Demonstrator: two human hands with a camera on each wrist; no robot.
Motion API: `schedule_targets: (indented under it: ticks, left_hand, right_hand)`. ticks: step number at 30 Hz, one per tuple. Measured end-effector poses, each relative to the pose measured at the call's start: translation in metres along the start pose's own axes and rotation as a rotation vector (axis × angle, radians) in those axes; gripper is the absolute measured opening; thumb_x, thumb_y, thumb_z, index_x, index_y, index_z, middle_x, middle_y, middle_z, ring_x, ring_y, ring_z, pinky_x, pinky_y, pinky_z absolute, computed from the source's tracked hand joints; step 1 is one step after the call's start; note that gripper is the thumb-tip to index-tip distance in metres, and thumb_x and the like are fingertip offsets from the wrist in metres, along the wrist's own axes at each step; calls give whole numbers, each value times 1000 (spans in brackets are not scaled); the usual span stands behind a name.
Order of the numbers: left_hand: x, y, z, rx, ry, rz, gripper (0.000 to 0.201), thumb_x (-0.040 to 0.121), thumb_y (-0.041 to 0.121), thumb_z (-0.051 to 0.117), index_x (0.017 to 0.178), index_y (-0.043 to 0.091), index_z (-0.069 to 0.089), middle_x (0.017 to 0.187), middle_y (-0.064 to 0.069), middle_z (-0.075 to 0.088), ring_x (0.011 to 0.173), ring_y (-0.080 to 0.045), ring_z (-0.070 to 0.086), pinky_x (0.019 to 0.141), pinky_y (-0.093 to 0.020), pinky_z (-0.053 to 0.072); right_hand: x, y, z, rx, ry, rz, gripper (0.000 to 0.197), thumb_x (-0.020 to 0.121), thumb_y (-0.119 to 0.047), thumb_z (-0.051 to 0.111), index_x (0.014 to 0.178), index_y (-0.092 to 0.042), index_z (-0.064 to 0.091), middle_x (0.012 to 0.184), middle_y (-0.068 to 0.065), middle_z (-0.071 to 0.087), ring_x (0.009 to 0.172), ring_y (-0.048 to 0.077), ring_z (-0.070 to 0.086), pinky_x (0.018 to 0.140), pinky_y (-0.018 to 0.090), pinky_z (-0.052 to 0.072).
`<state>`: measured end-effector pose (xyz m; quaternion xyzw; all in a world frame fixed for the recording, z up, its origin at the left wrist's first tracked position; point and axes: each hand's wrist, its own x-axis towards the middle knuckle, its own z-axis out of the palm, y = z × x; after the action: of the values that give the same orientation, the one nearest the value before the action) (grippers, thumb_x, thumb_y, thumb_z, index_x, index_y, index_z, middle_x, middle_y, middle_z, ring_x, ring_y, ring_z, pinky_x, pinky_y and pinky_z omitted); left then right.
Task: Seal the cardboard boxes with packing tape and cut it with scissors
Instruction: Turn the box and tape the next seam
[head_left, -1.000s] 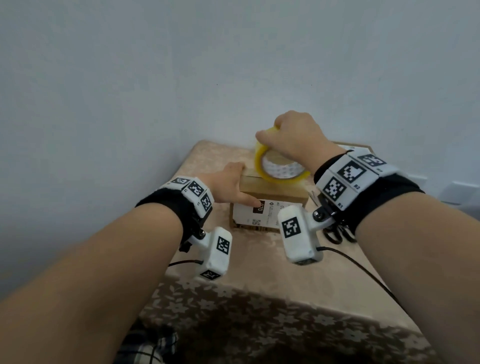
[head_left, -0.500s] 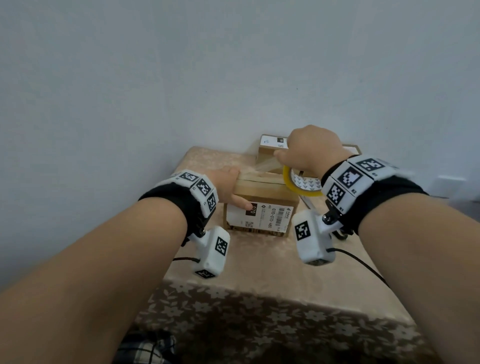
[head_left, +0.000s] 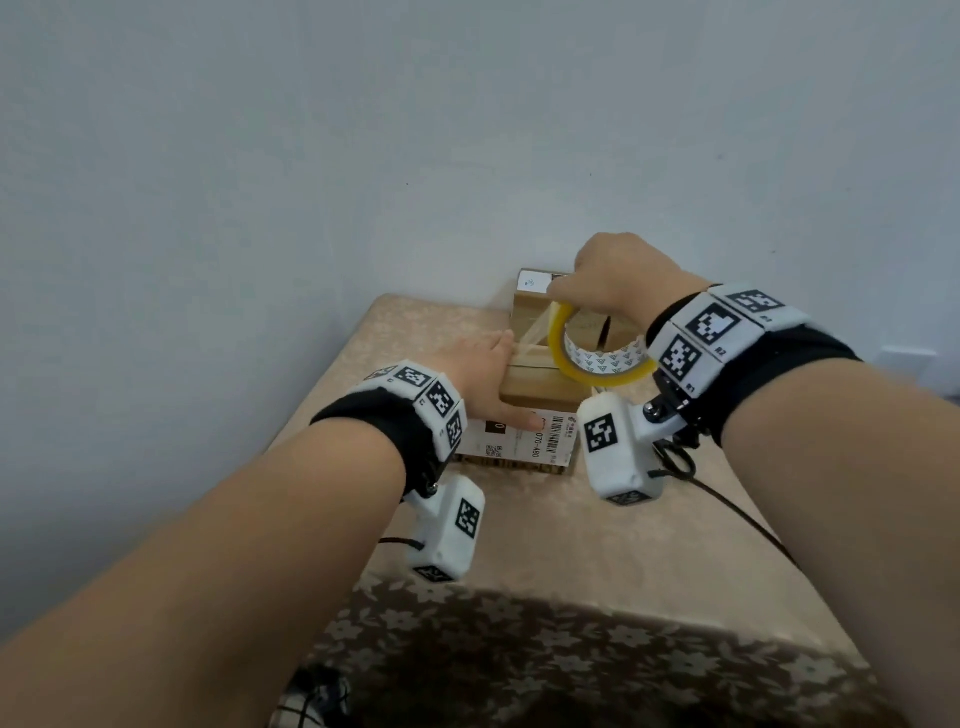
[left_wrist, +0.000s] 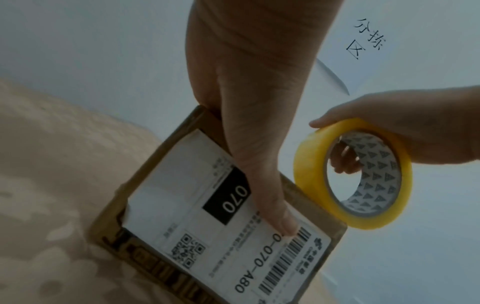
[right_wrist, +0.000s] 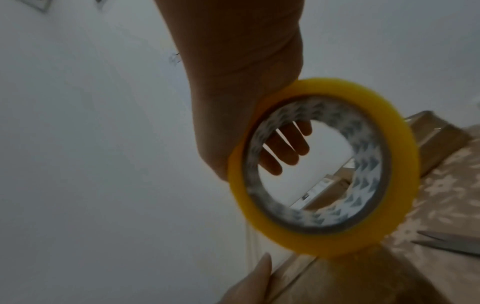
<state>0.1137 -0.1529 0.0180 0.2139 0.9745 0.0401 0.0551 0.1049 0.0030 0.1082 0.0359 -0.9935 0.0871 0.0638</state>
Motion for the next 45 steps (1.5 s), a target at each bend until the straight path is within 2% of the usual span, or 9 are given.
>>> schedule_targets:
  ticks: [4,9,18,22,26,31,38,42,45]
  left_hand:
    - [2,2,-3,-4,-4,-17,110,70,67,66,146,5,16,144,-8,38,127,-25,43,106,-37,36]
    - [3,-2,-2,-12,-14,-38,102,65,68,69,139,11,28,134,-6,48,116,-23,49,100,-38,41]
    - [7,-5,1,-84,-59,-33,98,64,63,73,138,16,29,116,5,49,102,-15,49,95,-35,43]
    - [12,-6,4,-121,-51,-43,114,49,78,66,140,23,28,124,2,53,109,-19,53,96,-43,45]
    - [12,0,-1,-38,-126,-71,120,63,77,61,150,17,5,149,-6,33,129,-25,40,108,-42,34]
    - [20,43,-7,107,-164,41,117,72,77,51,150,16,-12,159,-12,-3,146,-28,7,118,-47,14]
    - [22,37,-13,-136,-38,101,101,55,78,66,135,22,35,125,0,47,111,-20,47,97,-42,43]
    - [2,15,-23,-546,125,60,93,66,50,79,140,18,32,126,5,48,113,-12,50,96,-28,42]
    - [-13,4,-23,-804,173,17,91,67,38,82,140,21,30,120,7,55,105,-6,57,90,-26,48]
  right_hand:
    - [0,14,-4,179,5,35,46,84,-45,62,59,-11,44,62,2,44,58,16,42,50,28,29]
    - [0,23,-9,11,-19,6,49,81,-50,64,57,-13,43,62,1,44,56,15,41,51,28,30]
    - [-12,75,49,106,-212,98,66,74,-76,54,81,-12,64,87,3,63,80,19,58,65,29,41]
    - [-14,80,64,213,-230,135,77,72,-76,58,105,-6,65,104,7,64,90,23,58,70,32,45]
    - [-13,79,68,140,-233,114,83,79,-75,50,116,-2,62,109,10,63,91,24,56,73,31,44]
    - [-14,76,70,29,-195,68,71,83,-72,45,89,-5,65,74,2,60,70,17,58,56,29,40]
    - [-28,73,57,239,-8,20,53,86,-59,55,60,-14,47,58,-2,46,54,12,45,50,27,31]
    - [-31,67,25,753,159,-16,41,86,-53,59,68,-21,43,72,-8,44,67,8,43,65,25,33]
    - [-33,46,6,899,234,-60,43,86,-50,63,62,-22,40,65,-6,41,61,10,42,59,25,32]
